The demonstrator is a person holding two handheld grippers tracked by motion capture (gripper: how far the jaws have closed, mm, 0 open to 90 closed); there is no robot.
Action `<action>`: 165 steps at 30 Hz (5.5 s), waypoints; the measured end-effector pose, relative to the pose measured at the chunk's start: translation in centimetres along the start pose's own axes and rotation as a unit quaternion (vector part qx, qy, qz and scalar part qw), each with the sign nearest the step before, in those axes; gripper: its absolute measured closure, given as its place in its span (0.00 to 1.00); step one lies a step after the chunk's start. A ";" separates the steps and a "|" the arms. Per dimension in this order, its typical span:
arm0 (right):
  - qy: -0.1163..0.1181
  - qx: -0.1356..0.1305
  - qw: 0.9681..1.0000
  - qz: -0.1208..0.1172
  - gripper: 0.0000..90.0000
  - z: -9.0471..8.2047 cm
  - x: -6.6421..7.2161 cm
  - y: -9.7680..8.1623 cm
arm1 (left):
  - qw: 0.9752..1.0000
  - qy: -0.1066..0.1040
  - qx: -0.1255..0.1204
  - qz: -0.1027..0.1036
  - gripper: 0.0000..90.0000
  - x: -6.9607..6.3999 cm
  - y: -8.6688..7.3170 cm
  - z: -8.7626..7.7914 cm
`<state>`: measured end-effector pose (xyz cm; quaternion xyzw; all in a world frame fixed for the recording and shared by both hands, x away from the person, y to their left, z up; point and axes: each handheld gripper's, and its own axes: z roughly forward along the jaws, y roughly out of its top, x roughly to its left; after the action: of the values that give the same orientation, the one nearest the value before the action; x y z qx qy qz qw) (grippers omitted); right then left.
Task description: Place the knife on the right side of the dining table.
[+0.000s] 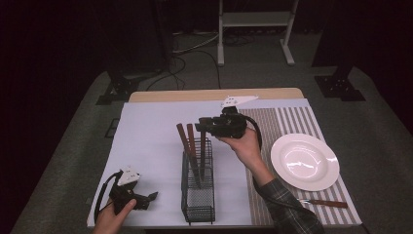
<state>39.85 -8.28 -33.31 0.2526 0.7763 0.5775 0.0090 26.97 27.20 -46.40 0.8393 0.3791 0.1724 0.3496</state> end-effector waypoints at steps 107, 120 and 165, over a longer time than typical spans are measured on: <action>-0.163 -0.139 0.976 -0.026 0.87 -13.2 0.4 6.8 | 1.000 0.000 0.001 0.000 0.00 0.0 0.0 0.0; -0.230 -0.143 0.963 0.004 0.87 -14.9 -3.2 4.4 | 1.000 0.001 0.000 0.001 0.00 0.0 0.0 0.0; -0.372 -0.150 0.912 0.084 0.86 -15.7 -12.9 -3.5 | 1.000 0.000 0.001 0.001 0.00 0.0 0.0 0.0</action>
<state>44.98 -28.19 -34.79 0.5095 0.5969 0.5496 0.2864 26.96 27.20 -46.40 0.8398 0.3786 0.1726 0.3487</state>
